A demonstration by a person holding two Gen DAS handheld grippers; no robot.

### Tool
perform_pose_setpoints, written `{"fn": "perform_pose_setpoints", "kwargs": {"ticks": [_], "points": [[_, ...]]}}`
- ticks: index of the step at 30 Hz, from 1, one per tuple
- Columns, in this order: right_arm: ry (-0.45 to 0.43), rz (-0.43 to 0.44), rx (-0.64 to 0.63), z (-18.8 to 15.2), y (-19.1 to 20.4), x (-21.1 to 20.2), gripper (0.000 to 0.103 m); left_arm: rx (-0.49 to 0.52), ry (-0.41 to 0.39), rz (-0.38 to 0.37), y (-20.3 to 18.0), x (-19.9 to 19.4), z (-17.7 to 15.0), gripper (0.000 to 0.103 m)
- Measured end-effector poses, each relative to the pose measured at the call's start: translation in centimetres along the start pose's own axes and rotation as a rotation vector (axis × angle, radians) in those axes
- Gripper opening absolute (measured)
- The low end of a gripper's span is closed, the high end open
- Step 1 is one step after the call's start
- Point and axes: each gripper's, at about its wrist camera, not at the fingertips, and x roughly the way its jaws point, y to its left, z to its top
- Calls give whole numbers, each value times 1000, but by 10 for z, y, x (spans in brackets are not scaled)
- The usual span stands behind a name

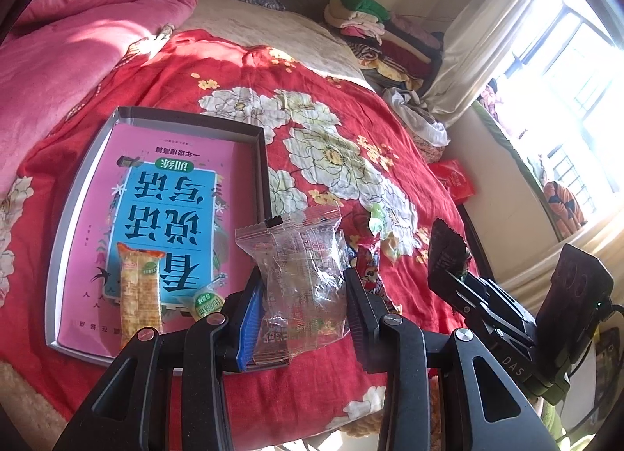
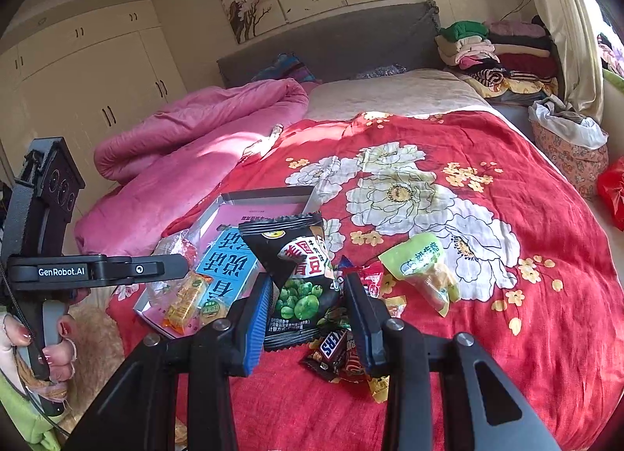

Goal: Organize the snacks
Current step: 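Carry the cracker bag with the left tool while the right carries the pea packet over the tray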

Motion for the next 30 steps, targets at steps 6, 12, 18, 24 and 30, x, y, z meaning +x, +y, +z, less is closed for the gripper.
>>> {"fn": "perform_pose_setpoints", "kwargs": {"ticks": [6,12,18,24,30], "points": [[5,31,-23,2,17,4,38,-23,-30,17,16,-12,3,40],[14,55,-52,3,36,9,38,-56,-59,34,35,-26,6,40],[27,71,-68,4,50,17,38,-83,-68,54,55,-34,5,40],[48,78,-95,4,65,25,38,-91,-72,85,75,-41,2,40],[64,83,-107,5,76,34,38,-107,-90,110,94,-51,1,40]]}}
